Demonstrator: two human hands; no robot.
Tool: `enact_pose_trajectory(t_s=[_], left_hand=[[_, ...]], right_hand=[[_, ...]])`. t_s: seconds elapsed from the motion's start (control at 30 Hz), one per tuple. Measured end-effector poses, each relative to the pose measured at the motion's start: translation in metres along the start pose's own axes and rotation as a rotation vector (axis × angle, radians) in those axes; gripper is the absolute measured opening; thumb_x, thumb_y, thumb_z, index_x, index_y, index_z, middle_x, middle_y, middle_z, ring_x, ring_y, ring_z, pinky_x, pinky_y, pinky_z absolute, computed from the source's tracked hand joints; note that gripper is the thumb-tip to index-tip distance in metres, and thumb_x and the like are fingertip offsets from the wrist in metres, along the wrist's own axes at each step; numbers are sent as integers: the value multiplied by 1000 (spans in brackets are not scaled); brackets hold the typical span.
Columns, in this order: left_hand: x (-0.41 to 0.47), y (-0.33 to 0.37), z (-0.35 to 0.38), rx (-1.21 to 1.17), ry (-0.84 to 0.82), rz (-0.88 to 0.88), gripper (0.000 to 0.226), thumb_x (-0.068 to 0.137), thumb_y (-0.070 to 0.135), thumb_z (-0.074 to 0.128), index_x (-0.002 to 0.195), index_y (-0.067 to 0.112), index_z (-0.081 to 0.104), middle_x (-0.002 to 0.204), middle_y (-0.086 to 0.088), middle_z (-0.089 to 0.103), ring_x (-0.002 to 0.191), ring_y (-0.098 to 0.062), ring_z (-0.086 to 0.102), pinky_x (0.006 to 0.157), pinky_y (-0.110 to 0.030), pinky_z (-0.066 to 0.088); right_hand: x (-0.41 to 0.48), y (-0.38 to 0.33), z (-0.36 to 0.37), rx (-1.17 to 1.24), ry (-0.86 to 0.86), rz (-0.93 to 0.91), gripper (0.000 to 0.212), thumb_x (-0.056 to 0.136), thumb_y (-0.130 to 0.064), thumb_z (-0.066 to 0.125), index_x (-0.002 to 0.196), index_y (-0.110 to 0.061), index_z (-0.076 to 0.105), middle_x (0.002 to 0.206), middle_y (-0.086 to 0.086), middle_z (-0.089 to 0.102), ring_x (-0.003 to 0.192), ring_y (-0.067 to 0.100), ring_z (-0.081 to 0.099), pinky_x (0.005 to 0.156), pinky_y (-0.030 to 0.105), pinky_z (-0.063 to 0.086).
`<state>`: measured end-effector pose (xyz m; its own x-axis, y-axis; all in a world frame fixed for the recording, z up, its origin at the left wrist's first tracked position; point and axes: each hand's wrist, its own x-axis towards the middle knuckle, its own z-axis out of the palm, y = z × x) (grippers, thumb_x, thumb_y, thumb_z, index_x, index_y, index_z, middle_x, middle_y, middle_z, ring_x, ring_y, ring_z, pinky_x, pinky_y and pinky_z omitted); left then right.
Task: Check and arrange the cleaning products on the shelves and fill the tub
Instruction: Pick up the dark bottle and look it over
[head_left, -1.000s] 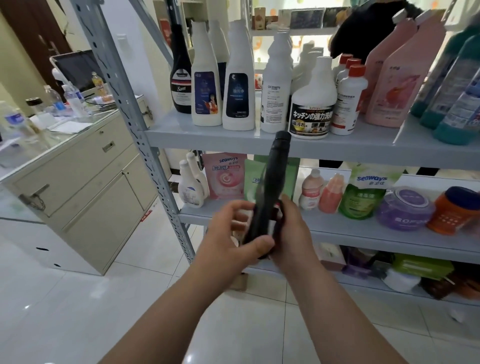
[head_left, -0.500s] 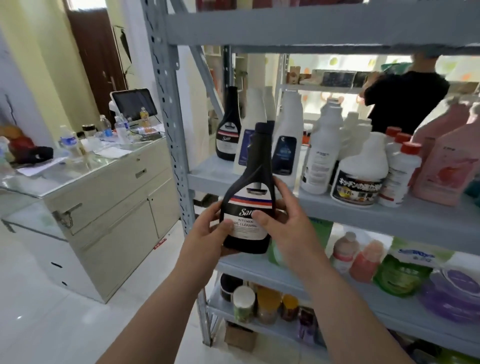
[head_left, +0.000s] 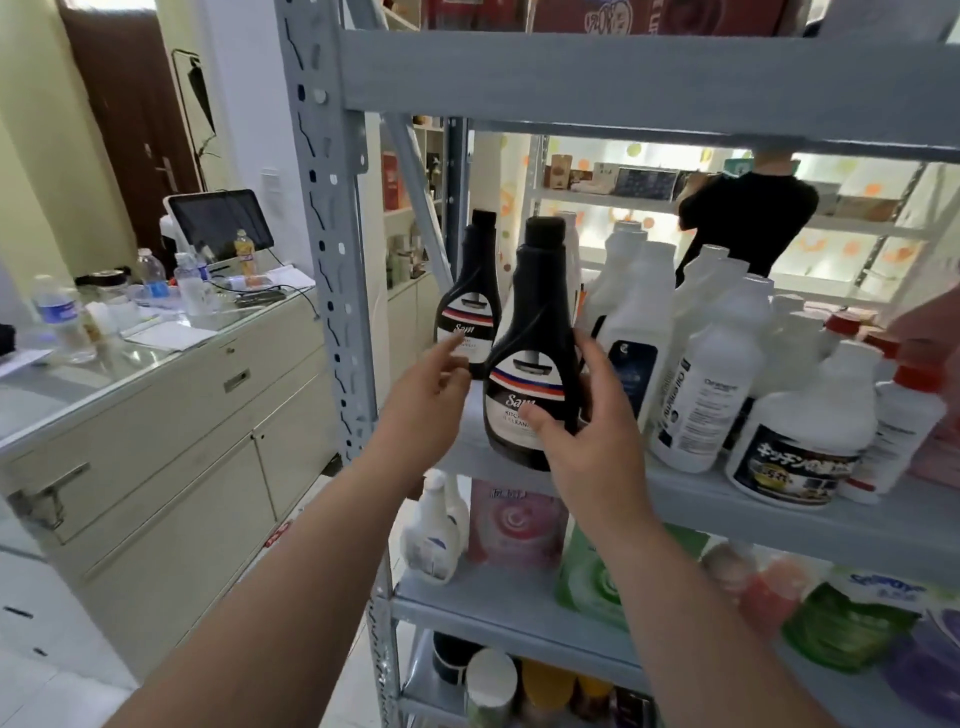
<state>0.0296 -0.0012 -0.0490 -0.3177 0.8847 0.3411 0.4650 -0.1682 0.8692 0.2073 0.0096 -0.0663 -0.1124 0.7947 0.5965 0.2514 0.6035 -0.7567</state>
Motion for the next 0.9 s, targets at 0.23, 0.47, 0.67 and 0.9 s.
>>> enact_pose_trajectory(t_s=[0.23, 0.47, 0.67, 0.9], left_hand=[[102, -20, 9, 127, 57, -143, 72, 88, 12, 60, 154, 20, 32, 154, -9, 40, 139, -30, 41, 114, -49, 41], [152, -54, 33, 136, 8, -165, 96, 58, 36, 60, 147, 11, 36, 139, -13, 52, 129, -36, 49, 109, -53, 43], [145, -44, 28, 188, -8, -154, 77, 80, 28, 78, 145, 15, 40, 137, -15, 44, 126, -34, 45, 106, -44, 42], [124, -46, 21, 88, 54, -103, 64, 60, 40, 88, 107, 17, 52, 115, -7, 54, 94, -23, 58, 75, -34, 49]], right_hand=[[3, 15, 25, -138, 78, -3, 75, 91, -21, 78, 152, -39, 39, 138, -13, 53, 133, 7, 52, 110, 41, 49], [7, 22, 28, -225, 118, 23, 78, 90, -29, 78, 154, -35, 34, 144, -8, 54, 133, 11, 54, 107, 39, 52], [4, 19, 32, -343, 163, -20, 79, 91, -31, 78, 155, -24, 33, 145, -4, 53, 133, 10, 54, 106, 36, 52], [3, 17, 31, -415, 180, -34, 81, 90, -34, 78, 155, -20, 32, 146, -1, 53, 133, 12, 54, 106, 35, 52]])
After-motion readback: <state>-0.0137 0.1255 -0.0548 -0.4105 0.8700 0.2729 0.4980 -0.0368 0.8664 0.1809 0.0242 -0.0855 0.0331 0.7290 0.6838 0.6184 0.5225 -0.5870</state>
